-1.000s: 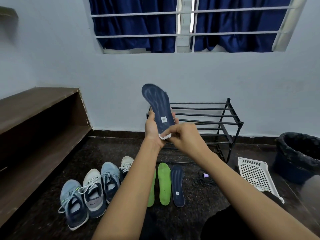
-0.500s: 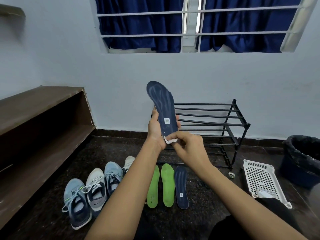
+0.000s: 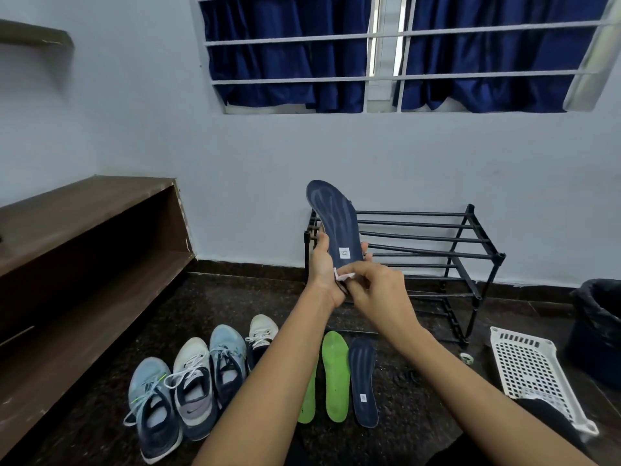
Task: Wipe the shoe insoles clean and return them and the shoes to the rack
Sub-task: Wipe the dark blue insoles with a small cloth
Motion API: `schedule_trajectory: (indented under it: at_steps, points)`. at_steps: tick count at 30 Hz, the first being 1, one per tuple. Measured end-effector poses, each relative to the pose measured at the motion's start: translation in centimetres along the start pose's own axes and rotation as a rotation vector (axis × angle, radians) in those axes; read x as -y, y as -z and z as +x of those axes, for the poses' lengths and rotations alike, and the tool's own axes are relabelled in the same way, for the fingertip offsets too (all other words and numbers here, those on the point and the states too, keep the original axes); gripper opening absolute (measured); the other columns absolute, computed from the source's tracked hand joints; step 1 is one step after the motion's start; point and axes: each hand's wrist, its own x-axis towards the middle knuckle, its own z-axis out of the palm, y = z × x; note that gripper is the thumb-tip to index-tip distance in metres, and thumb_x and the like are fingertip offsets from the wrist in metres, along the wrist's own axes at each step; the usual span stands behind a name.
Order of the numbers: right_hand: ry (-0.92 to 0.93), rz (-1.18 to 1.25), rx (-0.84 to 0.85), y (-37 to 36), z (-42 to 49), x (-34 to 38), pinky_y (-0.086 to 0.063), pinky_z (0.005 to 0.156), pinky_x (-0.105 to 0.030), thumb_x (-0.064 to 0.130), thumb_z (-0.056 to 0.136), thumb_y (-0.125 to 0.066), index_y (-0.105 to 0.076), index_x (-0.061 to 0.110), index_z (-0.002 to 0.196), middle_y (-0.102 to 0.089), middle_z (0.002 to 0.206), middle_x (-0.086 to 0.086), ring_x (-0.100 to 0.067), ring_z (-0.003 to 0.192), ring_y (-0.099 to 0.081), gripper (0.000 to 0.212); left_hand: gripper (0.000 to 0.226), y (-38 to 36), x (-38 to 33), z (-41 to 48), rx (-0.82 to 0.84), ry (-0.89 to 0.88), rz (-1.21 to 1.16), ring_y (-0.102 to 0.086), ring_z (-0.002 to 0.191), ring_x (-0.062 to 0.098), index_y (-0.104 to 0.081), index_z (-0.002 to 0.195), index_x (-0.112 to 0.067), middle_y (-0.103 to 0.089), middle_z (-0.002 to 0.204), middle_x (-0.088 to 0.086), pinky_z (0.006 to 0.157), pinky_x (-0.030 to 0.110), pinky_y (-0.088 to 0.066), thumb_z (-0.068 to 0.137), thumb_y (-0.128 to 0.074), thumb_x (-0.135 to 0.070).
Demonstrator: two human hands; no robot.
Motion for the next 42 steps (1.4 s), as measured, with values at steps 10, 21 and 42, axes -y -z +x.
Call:
schedule_trajectory:
  at_steps: [10,21,42]
  points:
    - [0.232,-0.129,0.009,-1.2,1.6,-2.6,-0.049,0.08,-0.021,-0.003,0.07,-0.059,-0.075,0.01,0.084,-0.074,0.084,-0.002,-0.015,0.079,-0.067,0.025,0.063,0.8,-0.1,1.7,0.007,-0.029,0.001,-0.062,0.075,0.021,-0.063,0.106,-0.005,-0.064,0.08,0.011,0.072,0.034,-0.054,0.098,-0.033,-0.06]
    - [0.117,-0.023,0.151,-0.8,1.5,-4.0,-0.038,0.061,-0.005,0.001,0.071,-0.07,-0.077,0.019,0.085,-0.07,0.069,-0.004,-0.012,0.068,-0.058,0.024,0.061,1.6,-1.3,2.3,0.073,0.0,0.052,-0.059,0.059,0.025,-0.06,0.099,-0.006,-0.059,0.076,0.013,0.057,0.029,-0.049,0.096,-0.035,-0.062]
    - [0.127,-0.033,0.007,0.2,-0.9,-3.7,-0.035,0.063,0.0,-0.003,0.072,-0.072,-0.075,0.016,0.082,-0.059,0.066,0.015,0.012,0.064,-0.053,0.021,0.063,0.2,0.8,0.5,0.073,0.032,0.065,-0.061,0.061,0.023,-0.062,0.099,-0.006,-0.061,0.076,0.011,0.061,0.03,-0.052,0.098,-0.032,-0.062]
